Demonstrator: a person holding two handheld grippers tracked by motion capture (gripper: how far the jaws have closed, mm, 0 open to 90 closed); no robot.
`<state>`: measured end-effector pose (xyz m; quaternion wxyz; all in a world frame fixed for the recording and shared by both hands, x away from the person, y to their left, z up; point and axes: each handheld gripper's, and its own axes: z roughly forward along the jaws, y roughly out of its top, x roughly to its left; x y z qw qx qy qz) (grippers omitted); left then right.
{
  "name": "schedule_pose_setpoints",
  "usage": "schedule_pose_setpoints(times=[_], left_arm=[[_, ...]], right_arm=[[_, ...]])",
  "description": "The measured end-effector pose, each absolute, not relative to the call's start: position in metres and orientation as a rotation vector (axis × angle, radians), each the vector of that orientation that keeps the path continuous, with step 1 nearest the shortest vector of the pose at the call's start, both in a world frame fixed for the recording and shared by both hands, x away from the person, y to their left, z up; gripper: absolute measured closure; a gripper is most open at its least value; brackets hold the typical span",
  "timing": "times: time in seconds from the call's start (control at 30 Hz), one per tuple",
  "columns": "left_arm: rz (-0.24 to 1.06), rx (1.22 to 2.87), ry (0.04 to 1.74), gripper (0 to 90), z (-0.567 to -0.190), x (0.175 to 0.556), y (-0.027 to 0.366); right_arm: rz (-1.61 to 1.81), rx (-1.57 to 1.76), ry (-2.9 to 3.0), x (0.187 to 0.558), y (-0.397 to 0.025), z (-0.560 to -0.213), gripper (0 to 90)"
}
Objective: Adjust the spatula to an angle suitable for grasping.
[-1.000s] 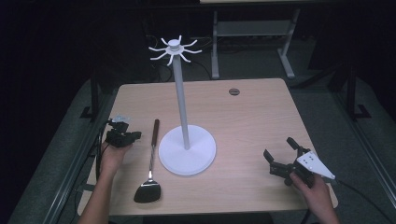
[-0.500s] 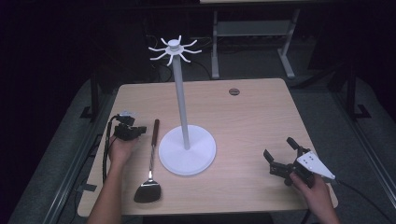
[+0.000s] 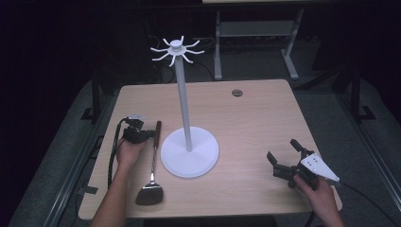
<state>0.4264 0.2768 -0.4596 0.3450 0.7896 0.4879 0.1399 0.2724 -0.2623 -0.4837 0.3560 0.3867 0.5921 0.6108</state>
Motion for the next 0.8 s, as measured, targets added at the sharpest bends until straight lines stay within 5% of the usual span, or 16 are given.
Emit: schedule_pose_setpoints(times=[0.8], left_arm=[[0.347,2.07,1.223,89.7,-0.443,0.413,0.266]], right_arm=[[1.582,1.0,1.53,0.273,-0.262,-0.484,0.0]])
